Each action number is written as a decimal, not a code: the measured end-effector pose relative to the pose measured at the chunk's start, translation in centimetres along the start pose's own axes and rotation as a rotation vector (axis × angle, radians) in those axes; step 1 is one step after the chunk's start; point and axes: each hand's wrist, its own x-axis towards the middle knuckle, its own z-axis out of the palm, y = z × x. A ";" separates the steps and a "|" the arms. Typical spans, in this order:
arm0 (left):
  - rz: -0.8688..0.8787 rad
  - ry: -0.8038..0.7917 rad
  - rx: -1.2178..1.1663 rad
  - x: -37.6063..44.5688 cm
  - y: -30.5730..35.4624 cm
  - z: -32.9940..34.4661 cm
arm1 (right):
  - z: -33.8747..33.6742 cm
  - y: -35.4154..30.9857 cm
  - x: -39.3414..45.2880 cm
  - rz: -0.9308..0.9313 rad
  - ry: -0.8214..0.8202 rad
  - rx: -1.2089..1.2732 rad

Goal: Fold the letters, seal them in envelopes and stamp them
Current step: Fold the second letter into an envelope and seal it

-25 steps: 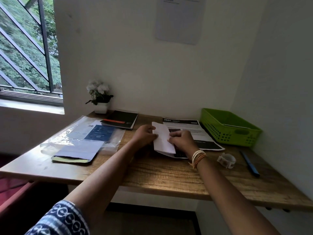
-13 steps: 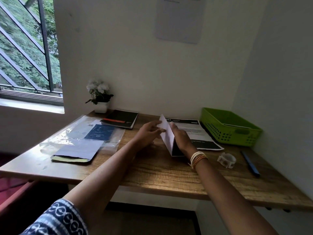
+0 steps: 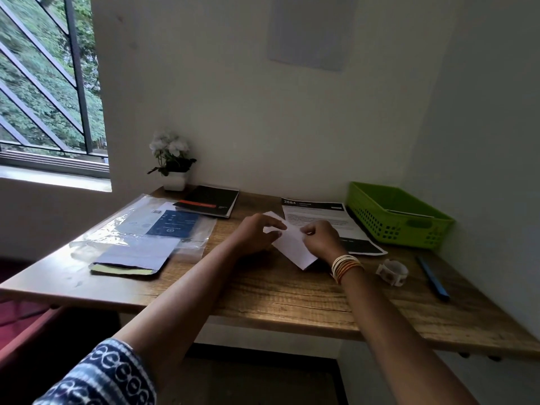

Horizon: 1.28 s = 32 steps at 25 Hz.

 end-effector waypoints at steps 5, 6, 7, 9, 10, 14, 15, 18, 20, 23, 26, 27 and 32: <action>0.000 -0.199 0.103 -0.3 0.7 0.3 | 0.4 0.4 -0.2 -0.139 -0.073 -0.203; -0.028 -0.249 0.136 -0.2 0.8 0.5 | 0.3 0.4 -0.2 -0.167 -0.073 -0.269; -0.059 -0.288 0.187 -0.2 0.9 0.6 | 0.1 0.2 -0.3 -0.197 -0.053 -0.354; -0.095 -0.348 0.341 -0.1 1.0 1.0 | 0.4 -0.4 -0.8 -0.252 0.021 -0.468; -0.095 -0.372 0.411 -0.1 1.1 1.2 | 0.6 -0.9 -1.3 -0.251 0.009 -0.435; -0.115 -0.424 0.462 0.3 0.5 1.1 | 2.0 -2.1 -3.2 -0.183 -0.317 -0.352; -0.141 -0.424 0.437 0.4 0.2 0.9 | 2.1 -1.9 -3.5 -0.165 -0.362 -0.425; -0.219 -0.389 0.421 0.4 -0.8 0.0 | 1.7 -0.8 -4.2 -0.066 -0.360 -0.565; -0.251 -0.370 0.435 0.3 -1.8 -0.8 | 1.2 -0.4 -5.0 -0.004 -0.339 -0.573; -0.271 -0.350 0.469 0.1 -2.7 -1.3 | 0.6 -0.1 -5.9 0.045 -0.324 -0.568; -0.279 -0.308 0.489 -0.4 -2.5 -0.8 | 0.5 0.0 -6.0 -0.017 -0.206 -0.548; -0.276 -0.291 0.494 -0.6 -2.4 -0.6 | 0.5 0.1 -6.0 -0.035 -0.167 -0.523; -0.243 -0.253 0.498 -1.0 -2.2 -0.6 | 0.1 -0.1 -5.7 0.015 -0.123 -0.463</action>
